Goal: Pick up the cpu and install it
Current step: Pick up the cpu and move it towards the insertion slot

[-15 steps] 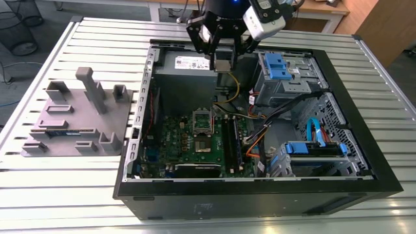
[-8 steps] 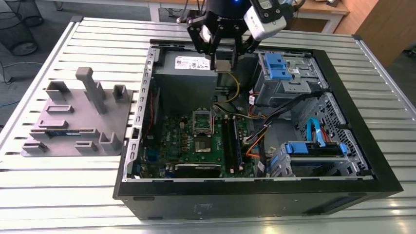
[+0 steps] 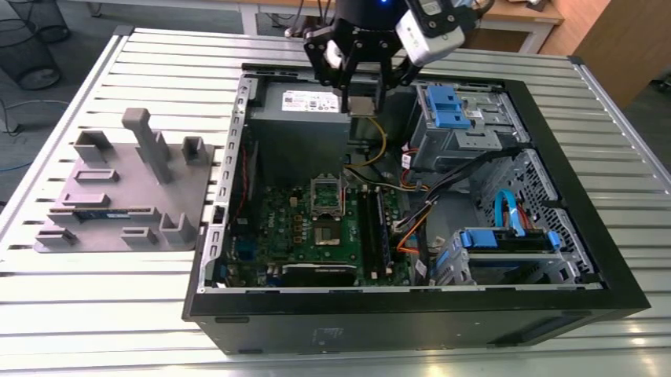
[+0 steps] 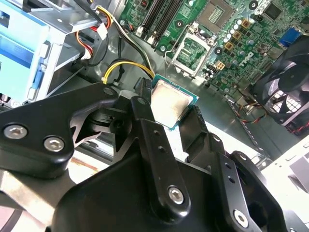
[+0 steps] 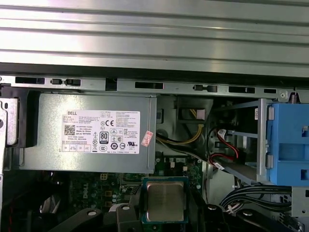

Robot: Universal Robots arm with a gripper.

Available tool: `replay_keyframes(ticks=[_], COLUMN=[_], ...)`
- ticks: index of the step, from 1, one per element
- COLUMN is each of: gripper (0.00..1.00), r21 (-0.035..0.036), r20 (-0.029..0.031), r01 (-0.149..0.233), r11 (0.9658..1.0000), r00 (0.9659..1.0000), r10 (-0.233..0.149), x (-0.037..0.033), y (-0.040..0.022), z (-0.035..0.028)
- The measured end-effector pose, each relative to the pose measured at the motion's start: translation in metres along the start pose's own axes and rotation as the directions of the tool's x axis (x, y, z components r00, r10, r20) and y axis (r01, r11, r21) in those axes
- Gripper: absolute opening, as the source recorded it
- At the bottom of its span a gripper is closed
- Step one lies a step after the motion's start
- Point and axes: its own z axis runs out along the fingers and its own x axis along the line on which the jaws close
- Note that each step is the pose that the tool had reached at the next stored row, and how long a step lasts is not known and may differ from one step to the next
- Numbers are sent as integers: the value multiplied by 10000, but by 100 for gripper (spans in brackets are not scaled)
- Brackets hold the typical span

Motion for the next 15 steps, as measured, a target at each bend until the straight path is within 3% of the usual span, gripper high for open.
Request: replay_keyframes(ticks=[11, 15], gripper=[47, 47], r21=[0, 0], r20=[0, 0], r01=[0, -1], r11=[10000, 10000], r00=[10000, 10000], r10=[0, 1], x=[-98, -104], y=[-1, -8], z=[8, 12])
